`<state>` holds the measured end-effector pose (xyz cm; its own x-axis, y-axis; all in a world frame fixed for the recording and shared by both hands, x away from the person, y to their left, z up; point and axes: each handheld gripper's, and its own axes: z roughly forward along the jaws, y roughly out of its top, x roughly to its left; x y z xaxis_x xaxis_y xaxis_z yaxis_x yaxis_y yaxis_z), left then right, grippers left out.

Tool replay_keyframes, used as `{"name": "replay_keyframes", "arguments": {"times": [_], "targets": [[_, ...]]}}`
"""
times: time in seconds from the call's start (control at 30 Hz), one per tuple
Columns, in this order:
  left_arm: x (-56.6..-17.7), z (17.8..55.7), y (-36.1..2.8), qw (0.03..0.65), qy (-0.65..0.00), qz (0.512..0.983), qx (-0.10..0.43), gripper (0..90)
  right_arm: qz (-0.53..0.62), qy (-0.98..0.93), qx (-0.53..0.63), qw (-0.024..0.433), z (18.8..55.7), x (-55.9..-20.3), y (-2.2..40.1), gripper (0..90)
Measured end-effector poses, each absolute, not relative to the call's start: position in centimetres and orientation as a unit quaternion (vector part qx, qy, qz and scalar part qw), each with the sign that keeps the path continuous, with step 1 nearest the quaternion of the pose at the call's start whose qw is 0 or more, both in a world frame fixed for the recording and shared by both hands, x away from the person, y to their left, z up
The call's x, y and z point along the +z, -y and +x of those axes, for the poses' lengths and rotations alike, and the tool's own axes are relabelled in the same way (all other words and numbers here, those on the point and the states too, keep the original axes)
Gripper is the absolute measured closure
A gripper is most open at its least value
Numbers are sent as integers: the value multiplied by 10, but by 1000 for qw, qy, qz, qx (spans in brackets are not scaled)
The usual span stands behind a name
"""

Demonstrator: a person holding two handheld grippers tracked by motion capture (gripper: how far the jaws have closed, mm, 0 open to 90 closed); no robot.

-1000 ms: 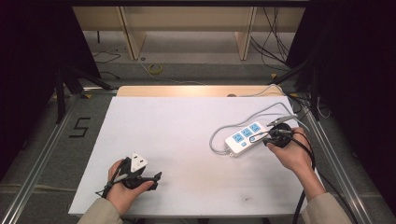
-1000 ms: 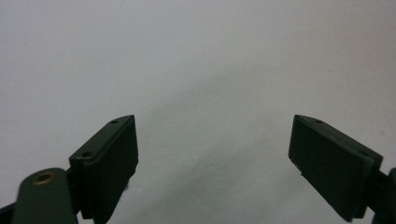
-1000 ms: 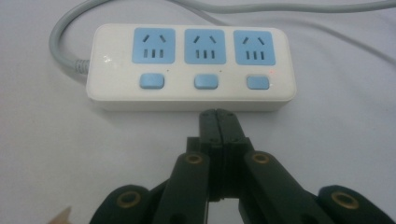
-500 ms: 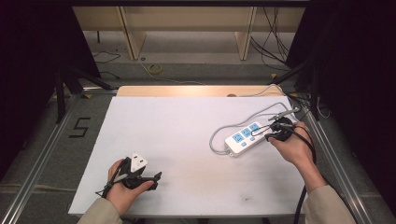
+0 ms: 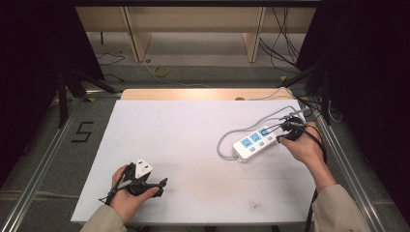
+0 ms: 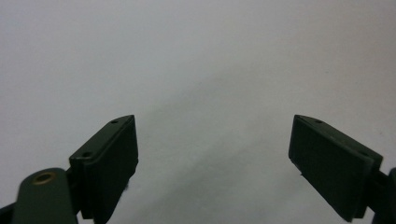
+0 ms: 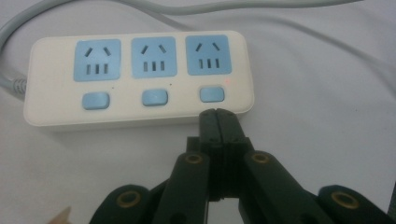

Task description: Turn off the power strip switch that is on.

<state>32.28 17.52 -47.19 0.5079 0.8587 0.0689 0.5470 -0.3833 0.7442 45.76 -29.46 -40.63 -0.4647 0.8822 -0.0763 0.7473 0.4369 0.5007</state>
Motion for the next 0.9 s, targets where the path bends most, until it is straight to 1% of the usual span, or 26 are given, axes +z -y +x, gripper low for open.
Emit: {"name": "replay_keyframes", "arguments": {"times": [0.9], "targets": [[-472,323,-175,340,-438,800,228,155,500,-830,187,160,484,-406,291,900]]}}
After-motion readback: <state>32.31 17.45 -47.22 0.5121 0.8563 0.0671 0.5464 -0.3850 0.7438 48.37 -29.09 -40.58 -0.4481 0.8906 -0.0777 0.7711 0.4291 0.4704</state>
